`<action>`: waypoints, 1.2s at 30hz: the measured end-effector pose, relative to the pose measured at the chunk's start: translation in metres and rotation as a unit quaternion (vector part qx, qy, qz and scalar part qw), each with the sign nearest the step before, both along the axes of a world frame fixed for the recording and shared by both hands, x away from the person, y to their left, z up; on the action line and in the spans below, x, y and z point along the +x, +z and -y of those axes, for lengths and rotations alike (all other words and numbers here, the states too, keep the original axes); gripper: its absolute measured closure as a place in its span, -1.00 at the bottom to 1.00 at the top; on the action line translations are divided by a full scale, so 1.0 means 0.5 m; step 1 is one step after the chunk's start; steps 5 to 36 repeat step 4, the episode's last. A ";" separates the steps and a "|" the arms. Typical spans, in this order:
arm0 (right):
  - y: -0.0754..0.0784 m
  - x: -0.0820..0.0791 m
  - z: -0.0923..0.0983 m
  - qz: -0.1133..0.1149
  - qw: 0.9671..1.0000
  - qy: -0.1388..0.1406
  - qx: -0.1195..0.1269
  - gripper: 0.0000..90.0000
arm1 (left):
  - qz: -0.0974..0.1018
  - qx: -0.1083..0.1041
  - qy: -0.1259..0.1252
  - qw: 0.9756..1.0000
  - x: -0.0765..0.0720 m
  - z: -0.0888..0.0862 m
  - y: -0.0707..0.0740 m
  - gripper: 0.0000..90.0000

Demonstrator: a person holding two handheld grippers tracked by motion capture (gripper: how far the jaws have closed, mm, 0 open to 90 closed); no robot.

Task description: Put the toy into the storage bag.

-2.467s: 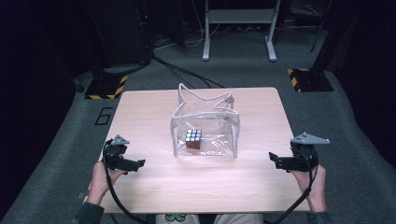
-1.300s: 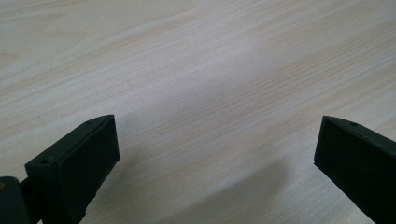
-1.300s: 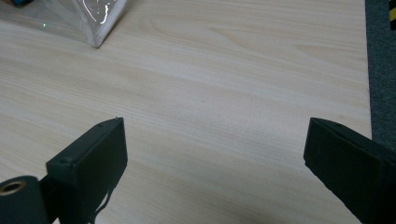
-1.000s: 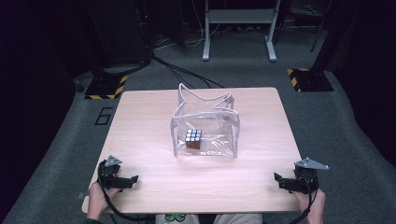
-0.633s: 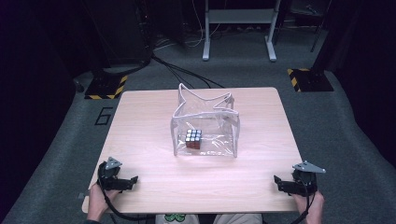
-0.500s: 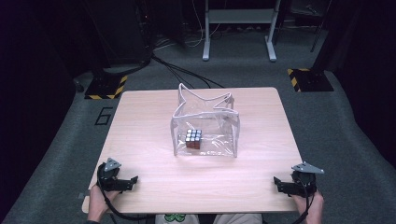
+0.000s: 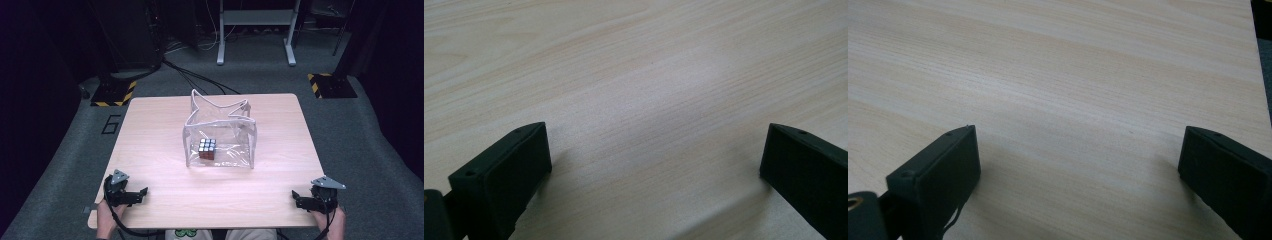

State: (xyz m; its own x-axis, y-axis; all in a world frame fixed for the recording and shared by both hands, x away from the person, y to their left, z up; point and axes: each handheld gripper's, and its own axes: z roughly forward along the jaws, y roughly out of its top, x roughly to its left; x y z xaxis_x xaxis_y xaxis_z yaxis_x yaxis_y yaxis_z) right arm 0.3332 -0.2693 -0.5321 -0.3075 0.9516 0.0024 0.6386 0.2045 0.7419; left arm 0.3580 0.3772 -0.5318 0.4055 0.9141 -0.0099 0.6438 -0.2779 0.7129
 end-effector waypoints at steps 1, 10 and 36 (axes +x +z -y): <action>0.001 0.002 -0.001 -0.002 1.000 0.000 -0.001 -0.96 | 0.000 0.000 0.001 1.000 0.000 0.000 0.000 -1.00; 0.002 0.006 -0.002 -0.007 1.000 -0.002 -0.004 -0.98 | 0.001 0.001 0.003 1.000 0.001 0.001 0.000 -1.00; 0.002 0.006 -0.002 -0.007 1.000 -0.002 -0.004 -0.98 | 0.001 0.001 0.003 1.000 0.001 0.001 0.000 -1.00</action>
